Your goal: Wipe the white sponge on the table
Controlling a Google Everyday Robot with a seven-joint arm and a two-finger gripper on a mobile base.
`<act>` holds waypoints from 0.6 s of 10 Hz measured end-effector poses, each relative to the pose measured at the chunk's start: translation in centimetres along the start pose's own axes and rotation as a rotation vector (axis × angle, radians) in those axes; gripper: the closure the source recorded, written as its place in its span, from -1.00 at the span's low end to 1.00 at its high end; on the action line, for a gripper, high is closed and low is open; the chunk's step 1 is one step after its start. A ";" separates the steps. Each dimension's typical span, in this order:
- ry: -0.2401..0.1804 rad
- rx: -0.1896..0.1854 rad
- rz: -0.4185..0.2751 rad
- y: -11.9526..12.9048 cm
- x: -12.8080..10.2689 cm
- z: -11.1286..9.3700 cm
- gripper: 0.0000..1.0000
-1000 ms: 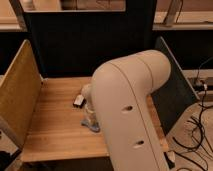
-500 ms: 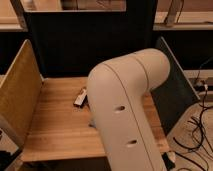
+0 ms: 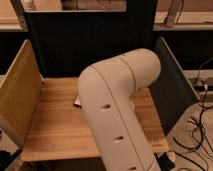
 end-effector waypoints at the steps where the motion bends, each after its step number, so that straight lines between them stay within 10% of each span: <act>1: -0.015 0.004 -0.005 0.1 -0.9 -0.3 0.78; 6: -0.053 -0.064 -0.089 5.8 -0.9 -1.6 0.78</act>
